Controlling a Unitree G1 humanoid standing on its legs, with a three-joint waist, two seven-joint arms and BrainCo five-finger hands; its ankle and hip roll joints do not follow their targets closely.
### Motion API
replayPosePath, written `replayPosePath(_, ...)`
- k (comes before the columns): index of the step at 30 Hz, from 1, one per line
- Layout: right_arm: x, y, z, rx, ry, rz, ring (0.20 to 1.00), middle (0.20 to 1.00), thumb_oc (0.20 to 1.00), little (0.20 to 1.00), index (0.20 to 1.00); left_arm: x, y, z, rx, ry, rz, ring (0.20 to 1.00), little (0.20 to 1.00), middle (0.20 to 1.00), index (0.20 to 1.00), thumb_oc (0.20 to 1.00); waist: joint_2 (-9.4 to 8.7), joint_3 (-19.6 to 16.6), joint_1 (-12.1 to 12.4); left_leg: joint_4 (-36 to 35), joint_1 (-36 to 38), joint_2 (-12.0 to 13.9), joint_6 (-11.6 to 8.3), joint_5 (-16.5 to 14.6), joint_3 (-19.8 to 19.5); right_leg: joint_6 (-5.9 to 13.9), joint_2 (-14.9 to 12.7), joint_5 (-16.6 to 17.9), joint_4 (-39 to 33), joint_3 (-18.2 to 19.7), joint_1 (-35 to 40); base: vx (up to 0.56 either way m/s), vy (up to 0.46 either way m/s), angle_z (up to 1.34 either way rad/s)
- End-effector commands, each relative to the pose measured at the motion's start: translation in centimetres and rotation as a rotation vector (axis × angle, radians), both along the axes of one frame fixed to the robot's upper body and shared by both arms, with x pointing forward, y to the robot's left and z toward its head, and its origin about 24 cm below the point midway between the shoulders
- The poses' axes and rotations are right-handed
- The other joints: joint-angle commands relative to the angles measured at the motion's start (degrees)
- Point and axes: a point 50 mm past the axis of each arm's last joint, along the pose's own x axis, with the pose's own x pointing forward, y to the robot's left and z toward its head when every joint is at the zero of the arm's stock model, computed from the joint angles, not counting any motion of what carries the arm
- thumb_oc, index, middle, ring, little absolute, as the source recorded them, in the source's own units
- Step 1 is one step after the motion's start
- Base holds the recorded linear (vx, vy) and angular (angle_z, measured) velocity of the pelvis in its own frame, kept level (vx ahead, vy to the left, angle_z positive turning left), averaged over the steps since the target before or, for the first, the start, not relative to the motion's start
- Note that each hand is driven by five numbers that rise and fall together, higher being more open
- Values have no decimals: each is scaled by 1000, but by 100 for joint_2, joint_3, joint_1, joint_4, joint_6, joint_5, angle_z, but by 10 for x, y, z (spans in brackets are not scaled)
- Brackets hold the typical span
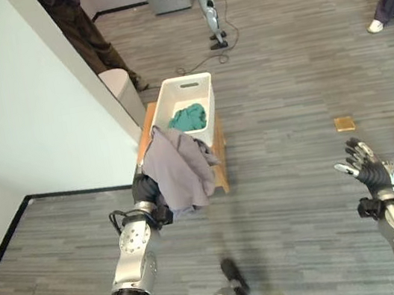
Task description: Pick up bed clothes into laundry basket.
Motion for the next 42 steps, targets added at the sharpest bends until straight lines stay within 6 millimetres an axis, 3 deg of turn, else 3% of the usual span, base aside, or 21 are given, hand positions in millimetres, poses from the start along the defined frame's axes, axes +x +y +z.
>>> replayPosePath(1,10,7,32,-43,-144,61,1000,1000,1000,1000,1000,6,7,39,39,-177,18,200,200,200,200,200,-251,-161,217,42,165,-73,92,-613,-69,1005,-1421,759,2429,396,-258,198,83,5)
replayPosePath(2,10,13,30,-48,-138,76,1000,1000,1000,1000,1000,5,9,38,37,-172,27,200,200,200,200,200,-164,-68,163,29,352,-46,265,-692,-39,1009,-1413,1348,3200,582,-843,203,52,9)
replayPosePath(5,8,14,28,-41,-131,79,1000,1000,1000,1000,1000,6,7,41,48,-182,23,200,200,200,200,200,-43,48,56,-25,540,-20,254,-761,-197,866,-1397,1082,3300,811,-1450,163,12,42)
replayPosePath(8,1,8,23,-35,-108,59,1000,1000,1000,1000,1000,11,1,52,69,-221,-11,200,200,200,200,200,58,169,-120,7,758,10,125,-913,-527,703,-1625,795,2487,856,-1822,222,-131,63)
replayPosePath(9,-7,-1,18,-30,-88,33,1000,1000,1000,1000,1000,16,-5,58,87,-243,-38,200,200,200,200,200,40,174,-311,67,823,-33,36,-1062,-804,735,-1461,842,1279,1277,-1777,319,-213,76)
replayPosePath(10,-11,-4,16,-27,-83,21,1000,1000,1000,1000,1000,19,-9,63,101,-260,-54,200,200,200,200,200,11,182,-444,70,875,-90,-1,-1144,-965,803,-1394,904,794,1674,-1789,333,-237,85)
replayPosePath(11,-15,-6,15,-26,-75,20,1000,1000,1000,1000,1000,24,-14,70,121,-283,-77,200,200,200,200,200,6,147,-553,32,905,-107,-51,-1195,-1098,878,-1396,1082,393,2063,-1869,185,-107,82)
replayPosePath(12,-15,-7,15,-26,-76,18,1000,1000,1000,1000,1000,24,-15,71,121,-284,-79,200,200,200,200,200,9,146,-552,32,908,-112,-46,-1206,-1108,889,-1406,1101,338,2049,-1834,256,-142,129)
replayPosePath(13,-22,-9,13,-27,-66,23,1000,1000,1000,1000,1000,30,-22,80,145,-315,-108,200,200,200,200,200,-19,58,-745,14,1041,-158,-80,-1333,-1344,1050,-1379,1316,34,2516,-1950,256,-137,129)
replayPosePath(14,-24,-10,12,-34,-62,35,1000,1000,1000,1000,1000,33,-25,84,166,-330,-119,200,200,200,200,200,-57,23,-815,51,1105,-177,-99,-1415,-1422,1103,-1353,1337,11,2605,-1961,250,-143,118)
replayPosePath(18,-27,-7,6,-35,-28,66,1000,1000,1000,1000,1000,42,-33,90,185,-329,-146,200,200,200,200,200,-96,-172,-843,-9,1270,-235,-133,-1434,-1502,1160,-1507,1571,-63,2393,-1692,205,-131,80)
replayPosePath(21,-27,-4,8,-56,-5,150,1000,1000,1000,1000,1000,72,-33,125,362,-367,-101,200,200,200,200,200,34,-379,-992,-270,1307,-77,-299,-1235,-1529,1121,-1388,1586,-549,2108,-1391,132,-137,15)
replayPosePath(22,-27,-4,8,-55,-6,149,1000,1000,1000,1000,1000,72,-34,125,363,-369,-102,200,200,200,200,200,32,-371,-992,-277,1309,-75,-301,-1230,-1538,1119,-1388,1591,-560,2097,-1383,42,-80,16)
replayPosePath(27,-30,4,5,-44,21,232,1000,1000,1000,1000,1000,107,-21,158,517,-304,17,200,200,200,200,200,80,-395,-1285,-503,1284,101,-434,-1048,-1428,1064,-1207,1582,-654,2075,-1455,40,-72,-1)
replayPosePath(28,-32,7,4,-43,34,254,1000,1000,1000,1000,1000,115,-8,168,534,-274,78,200,200,200,200,200,84,-382,-1409,-518,1268,155,-474,-1044,-1334,1065,-1139,1606,-654,2127,-1547,19,-45,-18)
replayPosePath(36,-32,17,0,-15,51,308,1000,1000,1000,1000,1000,119,35,216,477,-257,262,200,200,200,200,200,-37,-129,-1817,-518,858,365,-598,-982,-813,1087,-840,1846,-654,2600,-2337,-53,-16,-45)
replayPosePath(42,-31,22,3,-6,32,325,1000,1000,1000,1000,1000,113,51,246,517,-291,347,200,200,200,200,200,-251,61,-1999,-518,446,479,-674,-879,-612,1081,-713,2009,-654,2780,-2894,-42,-32,-36)
